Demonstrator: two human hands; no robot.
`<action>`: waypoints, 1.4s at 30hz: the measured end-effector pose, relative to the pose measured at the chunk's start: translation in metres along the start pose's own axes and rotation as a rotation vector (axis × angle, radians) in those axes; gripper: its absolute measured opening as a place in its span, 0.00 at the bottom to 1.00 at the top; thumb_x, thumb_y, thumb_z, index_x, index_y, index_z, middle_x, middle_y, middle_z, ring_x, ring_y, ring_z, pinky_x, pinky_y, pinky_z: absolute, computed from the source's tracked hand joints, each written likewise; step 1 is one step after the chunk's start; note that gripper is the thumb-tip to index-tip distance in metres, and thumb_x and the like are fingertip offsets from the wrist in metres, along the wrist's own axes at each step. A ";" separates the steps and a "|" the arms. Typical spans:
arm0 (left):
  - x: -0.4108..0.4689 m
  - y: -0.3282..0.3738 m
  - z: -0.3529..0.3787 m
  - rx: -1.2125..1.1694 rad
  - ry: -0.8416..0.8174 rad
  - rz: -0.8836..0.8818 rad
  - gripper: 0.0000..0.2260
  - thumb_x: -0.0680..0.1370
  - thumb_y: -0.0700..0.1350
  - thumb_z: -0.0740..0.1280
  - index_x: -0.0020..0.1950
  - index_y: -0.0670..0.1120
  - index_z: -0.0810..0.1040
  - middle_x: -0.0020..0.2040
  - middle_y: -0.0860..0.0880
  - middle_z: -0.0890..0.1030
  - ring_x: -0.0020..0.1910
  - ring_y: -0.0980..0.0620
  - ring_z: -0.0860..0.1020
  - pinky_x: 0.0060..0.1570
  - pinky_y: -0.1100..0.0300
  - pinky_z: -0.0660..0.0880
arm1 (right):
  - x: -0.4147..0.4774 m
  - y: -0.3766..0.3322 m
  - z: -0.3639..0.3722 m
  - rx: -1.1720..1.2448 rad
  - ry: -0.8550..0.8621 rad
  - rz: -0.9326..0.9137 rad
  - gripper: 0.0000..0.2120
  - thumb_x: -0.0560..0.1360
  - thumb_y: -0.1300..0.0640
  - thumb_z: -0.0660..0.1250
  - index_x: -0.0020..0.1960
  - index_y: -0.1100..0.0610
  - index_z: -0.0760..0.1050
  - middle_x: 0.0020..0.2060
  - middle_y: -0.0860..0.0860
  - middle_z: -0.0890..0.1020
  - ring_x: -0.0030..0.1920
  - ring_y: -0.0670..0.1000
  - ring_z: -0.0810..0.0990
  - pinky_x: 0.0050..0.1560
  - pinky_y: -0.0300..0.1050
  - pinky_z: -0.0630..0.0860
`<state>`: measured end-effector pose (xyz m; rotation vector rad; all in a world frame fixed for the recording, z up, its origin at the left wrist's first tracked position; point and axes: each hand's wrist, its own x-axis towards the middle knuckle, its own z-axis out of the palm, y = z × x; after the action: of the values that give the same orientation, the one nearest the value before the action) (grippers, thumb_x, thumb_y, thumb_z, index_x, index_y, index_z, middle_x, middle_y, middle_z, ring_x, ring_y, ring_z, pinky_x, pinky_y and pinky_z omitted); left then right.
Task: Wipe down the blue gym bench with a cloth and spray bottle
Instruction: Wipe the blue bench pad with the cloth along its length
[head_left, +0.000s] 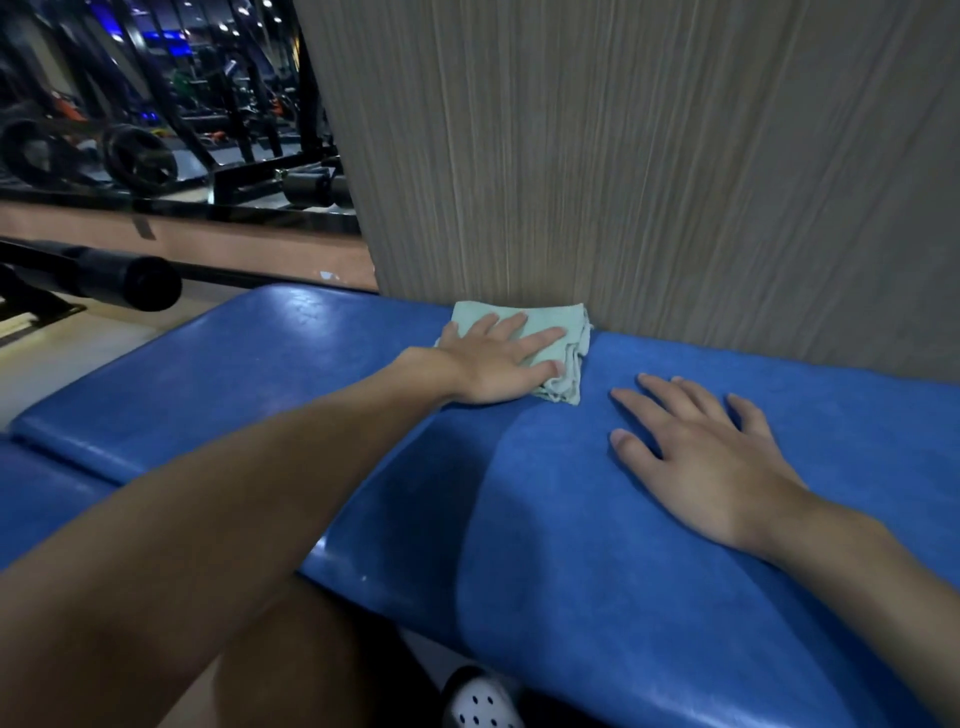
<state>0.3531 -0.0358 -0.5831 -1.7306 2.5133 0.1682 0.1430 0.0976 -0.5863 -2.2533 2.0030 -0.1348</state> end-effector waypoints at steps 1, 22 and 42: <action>-0.013 0.001 0.003 -0.002 -0.001 0.009 0.27 0.78 0.71 0.44 0.76 0.73 0.43 0.82 0.54 0.44 0.80 0.47 0.42 0.74 0.36 0.40 | 0.000 0.000 0.000 0.003 0.001 0.003 0.29 0.78 0.36 0.41 0.78 0.40 0.50 0.79 0.41 0.48 0.78 0.46 0.43 0.76 0.58 0.41; -0.094 -0.004 0.017 0.031 0.010 0.042 0.26 0.78 0.70 0.46 0.74 0.75 0.40 0.82 0.55 0.42 0.80 0.48 0.40 0.74 0.36 0.41 | 0.004 -0.015 0.002 -0.006 -0.023 -0.023 0.30 0.79 0.36 0.41 0.79 0.42 0.48 0.80 0.42 0.46 0.79 0.47 0.41 0.76 0.60 0.39; -0.141 -0.010 0.021 0.120 0.076 0.080 0.32 0.70 0.73 0.33 0.74 0.72 0.36 0.82 0.53 0.43 0.80 0.49 0.42 0.76 0.40 0.43 | 0.002 -0.017 -0.001 0.019 -0.012 -0.022 0.28 0.80 0.36 0.44 0.78 0.42 0.53 0.79 0.42 0.50 0.79 0.47 0.44 0.76 0.60 0.41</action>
<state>0.4128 0.0941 -0.5857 -1.6221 2.5886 -0.0426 0.1597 0.0975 -0.5825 -2.2597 1.9623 -0.1416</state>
